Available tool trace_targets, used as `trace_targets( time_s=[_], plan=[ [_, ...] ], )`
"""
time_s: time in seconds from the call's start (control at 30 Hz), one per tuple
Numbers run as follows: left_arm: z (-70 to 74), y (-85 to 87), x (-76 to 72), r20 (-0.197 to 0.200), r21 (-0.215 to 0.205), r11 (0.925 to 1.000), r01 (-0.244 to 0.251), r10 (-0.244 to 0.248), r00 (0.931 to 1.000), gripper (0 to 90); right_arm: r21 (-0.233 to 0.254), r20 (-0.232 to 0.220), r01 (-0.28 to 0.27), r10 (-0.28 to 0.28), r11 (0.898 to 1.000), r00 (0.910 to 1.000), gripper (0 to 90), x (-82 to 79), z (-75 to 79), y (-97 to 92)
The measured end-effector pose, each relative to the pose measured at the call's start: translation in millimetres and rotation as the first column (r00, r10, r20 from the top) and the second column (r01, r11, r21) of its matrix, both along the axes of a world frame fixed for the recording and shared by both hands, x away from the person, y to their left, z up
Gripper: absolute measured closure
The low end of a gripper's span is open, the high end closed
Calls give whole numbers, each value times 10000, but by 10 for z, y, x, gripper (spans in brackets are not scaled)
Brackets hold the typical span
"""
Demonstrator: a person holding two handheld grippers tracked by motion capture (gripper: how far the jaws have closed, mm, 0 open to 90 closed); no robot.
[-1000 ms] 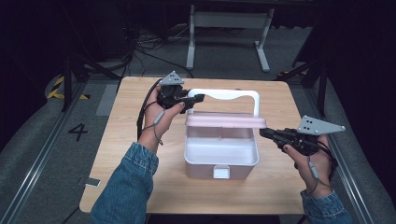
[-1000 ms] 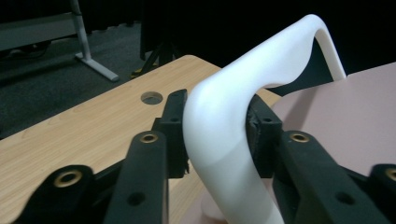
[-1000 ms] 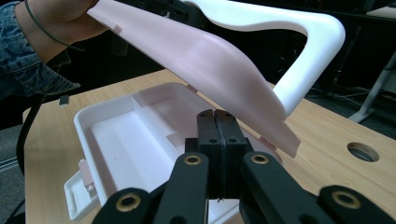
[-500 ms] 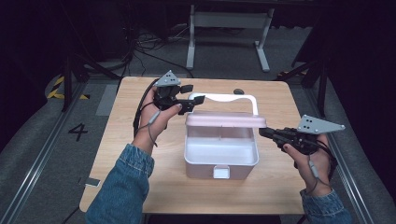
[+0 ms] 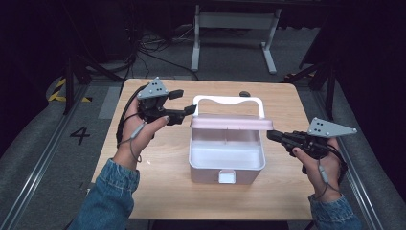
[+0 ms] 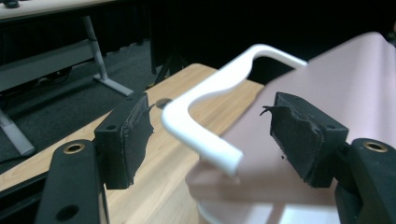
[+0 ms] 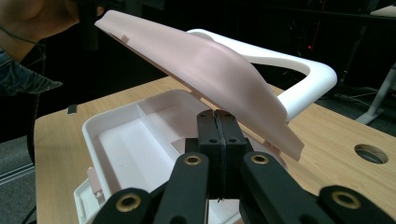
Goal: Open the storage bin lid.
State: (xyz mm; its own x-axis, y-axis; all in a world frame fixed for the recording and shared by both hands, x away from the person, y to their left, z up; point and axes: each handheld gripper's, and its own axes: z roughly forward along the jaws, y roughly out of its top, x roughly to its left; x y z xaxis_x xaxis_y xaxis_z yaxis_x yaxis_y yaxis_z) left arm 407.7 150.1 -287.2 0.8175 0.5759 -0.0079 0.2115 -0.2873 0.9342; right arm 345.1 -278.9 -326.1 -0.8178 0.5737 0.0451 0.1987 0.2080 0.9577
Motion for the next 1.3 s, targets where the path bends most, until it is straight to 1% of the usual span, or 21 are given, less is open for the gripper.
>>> trace_targets(
  time_s=[0.07,0.13,0.23,0.3,0.37,0.43,0.5,0.53,0.57,0.6,0.63,0.7,0.83,0.9,1.0,1.13,1.2,1.3],
  plan=[
    [-18,61,-83,91,169,9998,-49,47,9999,289,27,11,74,-74,10000,10000,900,4,2,-1],
    [-43,110,-146,96,194,9998,-92,90,9999,285,31,77,106,-107,9999,9999,900,10,7,1],
    [-94,169,-201,238,372,9989,-283,274,9993,282,42,119,190,-191,9998,9997,900,18,13,11],
    [-134,191,-225,142,201,9995,-229,226,9996,278,31,148,213,-214,9998,9997,900,26,19,13],
    [-156,195,-236,64,146,9997,-176,175,9998,276,79,168,241,-242,9997,9996,900,30,19,16],
    [-211,190,-253,-33,204,9997,-127,127,9999,271,106,195,271,-273,9996,9994,900,37,21,15],
    [-255,173,-268,-71,218,9997,-53,55,10000,268,113,219,289,-291,9995,9993,900,41,26,15],
    [-275,160,-273,-53,164,9999,-24,25,10000,267,124,206,307,-310,9995,9993,900,41,28,15],
    [-293,146,-282,-121,131,9999,38,-36,9999,265,143,201,332,-334,9993,9992,900,42,29,13],
    [-308,131,-282,-41,113,9999,53,-52,10000,256,167,186,338,-341,9993,9992,900,43,30,12],
    [-329,105,-283,25,2,9999,122,-122,9999,245,191,178,335,-339,9993,9993,900,45,31,10],
    [-352,63,-285,42,-18,9998,188,-188,9998,239,260,96,298,-301,9992,9995,900,45,28,9],
    [-367,-3,-277,196,-59,9998,187,-185,9996,227,369,32,291,-292,9989,9996,900,46,24,0],
    [-370,-39,-274,156,-199,9995,231,-227,9996,226,363,58,291,-293,9989,9996,900,47,23,-2],
    [-375,-88,-265,194,-223,9994,277,-273,9994,230,456,41,290,-292,9985,9996,900,53,17,-8],
    [-373,-164,-254,225,-284,9991,324,-317,9992,241,450,-17,326,-326,9985,9995,900,59,10,-17],
    [-367,-204,-243,324,-220,9994,278,-270,9991,250,451,20,340,-341,9984,9994,900,62,8,-18],
    [-353,-272,-235,495,11,9997,230,-230,9985,249,516,-20,381,-381,9979,9993,900,61,11,-22]
  ],
)
